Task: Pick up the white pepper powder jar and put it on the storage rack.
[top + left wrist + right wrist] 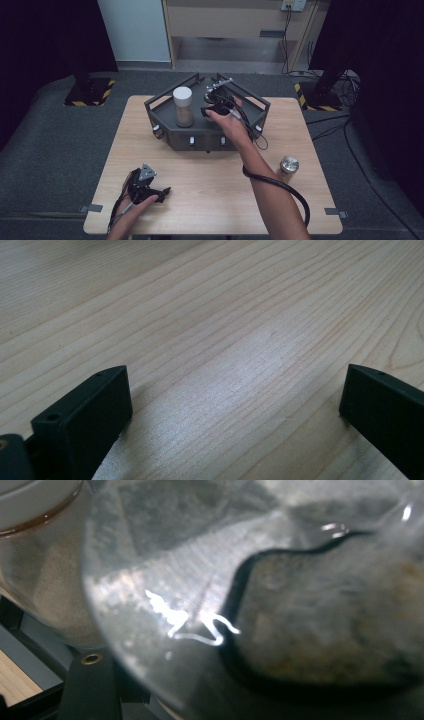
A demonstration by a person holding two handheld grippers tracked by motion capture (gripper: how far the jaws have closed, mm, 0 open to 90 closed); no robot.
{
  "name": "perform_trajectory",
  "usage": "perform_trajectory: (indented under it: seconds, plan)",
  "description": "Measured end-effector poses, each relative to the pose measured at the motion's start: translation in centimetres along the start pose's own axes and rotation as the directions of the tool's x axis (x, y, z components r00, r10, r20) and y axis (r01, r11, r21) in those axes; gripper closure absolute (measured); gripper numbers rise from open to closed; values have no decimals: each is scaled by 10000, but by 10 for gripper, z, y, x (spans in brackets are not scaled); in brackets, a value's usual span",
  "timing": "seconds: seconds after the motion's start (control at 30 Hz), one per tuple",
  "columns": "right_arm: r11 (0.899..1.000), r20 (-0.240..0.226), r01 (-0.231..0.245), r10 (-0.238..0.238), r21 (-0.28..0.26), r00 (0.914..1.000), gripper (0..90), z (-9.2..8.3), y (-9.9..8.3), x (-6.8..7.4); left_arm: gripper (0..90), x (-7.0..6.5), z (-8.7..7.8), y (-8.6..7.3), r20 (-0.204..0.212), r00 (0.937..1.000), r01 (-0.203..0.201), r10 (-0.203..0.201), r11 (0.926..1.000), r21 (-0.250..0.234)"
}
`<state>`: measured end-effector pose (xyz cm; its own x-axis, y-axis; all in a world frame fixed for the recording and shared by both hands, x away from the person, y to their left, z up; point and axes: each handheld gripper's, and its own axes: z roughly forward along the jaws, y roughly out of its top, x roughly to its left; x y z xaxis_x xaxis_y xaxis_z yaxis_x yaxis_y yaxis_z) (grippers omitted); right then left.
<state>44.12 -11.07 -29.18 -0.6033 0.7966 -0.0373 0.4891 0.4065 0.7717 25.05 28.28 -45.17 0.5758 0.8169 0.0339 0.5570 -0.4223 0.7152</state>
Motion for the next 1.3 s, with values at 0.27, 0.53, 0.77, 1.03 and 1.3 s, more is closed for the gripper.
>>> perform_trajectory:
  seconds: [0.27,0.53,0.77,1.03,1.3]
  plan:
    - [10000,22,-28,28,46,10000,308,3,0,1,0,0,0,0,0,10000,-2,2,10000,0]
    - [9997,52,-154,154,174,9999,308,9,-2,0,0,0,0,0,1,10000,0,0,10000,1]
    - [9997,39,-194,194,162,9998,308,11,-4,0,0,0,0,0,3,10000,-1,1,10000,2]
    - [9995,-28,-261,261,204,9997,308,16,-6,1,0,0,0,0,2,10000,2,-2,10000,0]
    - [9995,-61,-233,235,226,9997,308,17,-7,3,0,0,0,0,1,10000,1,-1,10000,0]
